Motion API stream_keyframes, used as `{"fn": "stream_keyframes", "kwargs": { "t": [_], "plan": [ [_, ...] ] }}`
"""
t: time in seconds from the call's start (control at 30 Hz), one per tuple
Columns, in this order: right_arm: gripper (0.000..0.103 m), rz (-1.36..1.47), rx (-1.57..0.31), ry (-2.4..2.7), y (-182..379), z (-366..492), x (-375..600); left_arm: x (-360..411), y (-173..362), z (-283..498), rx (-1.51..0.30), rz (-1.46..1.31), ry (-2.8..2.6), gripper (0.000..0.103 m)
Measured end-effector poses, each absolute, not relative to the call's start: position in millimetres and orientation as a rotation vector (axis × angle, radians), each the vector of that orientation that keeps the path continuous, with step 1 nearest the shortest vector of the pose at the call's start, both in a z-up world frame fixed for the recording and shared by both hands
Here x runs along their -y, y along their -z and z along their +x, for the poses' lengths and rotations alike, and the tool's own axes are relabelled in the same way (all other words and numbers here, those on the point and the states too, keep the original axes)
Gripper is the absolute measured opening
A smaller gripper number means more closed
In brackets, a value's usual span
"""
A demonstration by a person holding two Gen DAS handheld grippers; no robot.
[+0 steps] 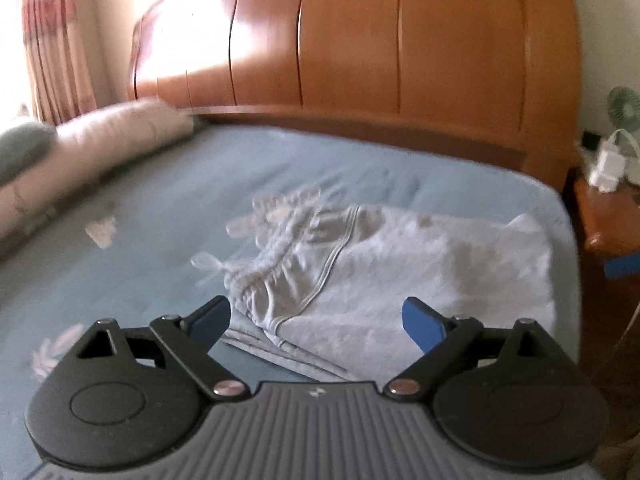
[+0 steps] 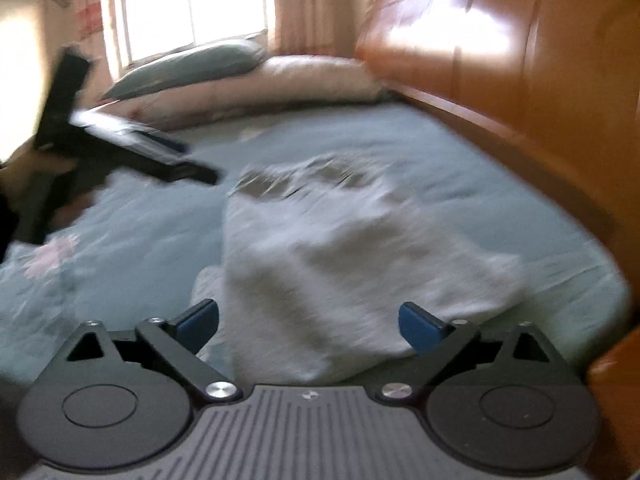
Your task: Fold clothes
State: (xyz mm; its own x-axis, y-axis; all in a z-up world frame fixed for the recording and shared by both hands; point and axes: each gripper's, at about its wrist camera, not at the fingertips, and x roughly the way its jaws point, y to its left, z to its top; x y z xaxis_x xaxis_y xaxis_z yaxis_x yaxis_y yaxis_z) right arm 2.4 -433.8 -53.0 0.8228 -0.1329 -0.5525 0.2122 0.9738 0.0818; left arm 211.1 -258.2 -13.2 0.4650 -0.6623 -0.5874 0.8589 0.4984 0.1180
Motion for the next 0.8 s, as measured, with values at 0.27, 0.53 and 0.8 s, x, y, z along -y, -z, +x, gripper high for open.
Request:
{"fn": "stream_keyframes", "kwargs": {
  "t": [0.27,0.53,0.8],
  "plan": [
    [0.103,0.126,-0.508,0.281,12.7,-37.3,414.2,220.1,-18.4,136.9,-0.408,0.432,1.03,0.102],
    [0.103,0.125,-0.371,0.42,-69.5,-47.9,393.5,180.7,-49.9,83.9,-0.31,0.37,1.039,0.102],
    [0.103,0.178,-0.398,0.463,-57.6,-20.9,353.7,128.7,-54.4,74.5,-0.327,0.261,0.909,0.102]
  ]
}}
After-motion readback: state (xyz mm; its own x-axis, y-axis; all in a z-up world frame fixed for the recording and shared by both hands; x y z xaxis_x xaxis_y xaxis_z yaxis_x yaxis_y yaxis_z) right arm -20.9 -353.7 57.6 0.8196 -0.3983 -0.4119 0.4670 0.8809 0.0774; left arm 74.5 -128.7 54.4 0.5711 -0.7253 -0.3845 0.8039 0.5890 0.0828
